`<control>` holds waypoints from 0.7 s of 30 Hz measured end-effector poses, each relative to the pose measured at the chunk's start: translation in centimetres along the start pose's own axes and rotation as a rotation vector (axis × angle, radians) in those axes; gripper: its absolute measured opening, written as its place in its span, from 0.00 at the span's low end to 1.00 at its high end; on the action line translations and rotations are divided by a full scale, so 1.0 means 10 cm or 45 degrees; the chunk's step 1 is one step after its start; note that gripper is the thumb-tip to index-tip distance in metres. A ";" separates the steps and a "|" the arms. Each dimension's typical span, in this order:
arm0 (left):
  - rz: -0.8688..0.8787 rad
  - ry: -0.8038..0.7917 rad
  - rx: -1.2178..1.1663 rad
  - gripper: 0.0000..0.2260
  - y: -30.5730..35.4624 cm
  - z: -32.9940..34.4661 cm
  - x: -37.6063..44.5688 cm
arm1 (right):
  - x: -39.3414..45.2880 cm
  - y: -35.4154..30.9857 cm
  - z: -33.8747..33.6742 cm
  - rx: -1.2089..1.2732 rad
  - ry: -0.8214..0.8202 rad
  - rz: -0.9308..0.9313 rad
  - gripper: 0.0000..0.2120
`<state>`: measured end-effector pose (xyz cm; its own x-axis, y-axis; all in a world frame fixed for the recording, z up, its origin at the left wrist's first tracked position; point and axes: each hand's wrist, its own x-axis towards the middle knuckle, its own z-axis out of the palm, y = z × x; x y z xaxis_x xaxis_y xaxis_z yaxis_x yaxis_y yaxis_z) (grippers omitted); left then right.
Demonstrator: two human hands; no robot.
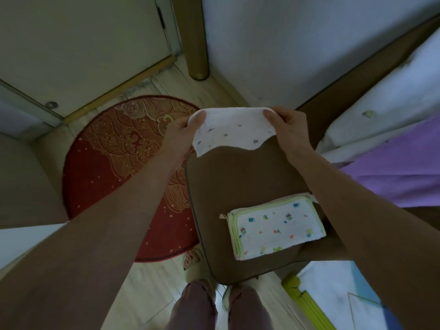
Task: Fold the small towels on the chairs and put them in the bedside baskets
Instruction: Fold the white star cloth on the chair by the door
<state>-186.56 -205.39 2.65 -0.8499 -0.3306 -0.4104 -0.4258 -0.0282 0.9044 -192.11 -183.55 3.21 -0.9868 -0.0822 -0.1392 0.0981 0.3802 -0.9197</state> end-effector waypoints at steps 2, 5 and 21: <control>0.011 0.002 0.008 0.10 0.03 -0.04 -0.03 | -0.02 -0.06 -0.01 0.010 -0.021 -0.015 0.08; -0.050 -0.038 0.082 0.11 -0.16 -0.08 -0.08 | -0.10 0.08 0.01 -0.084 -0.077 -0.017 0.09; -0.276 -0.143 0.445 0.11 -1.64 -0.19 -0.45 | -0.69 1.51 0.11 -0.480 -0.410 0.219 0.06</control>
<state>-175.16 -205.20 -10.09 -0.7495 -0.2467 -0.6142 -0.6614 0.2425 0.7097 -183.69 -178.24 -10.09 -0.8652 -0.2459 -0.4369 0.1438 0.7131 -0.6861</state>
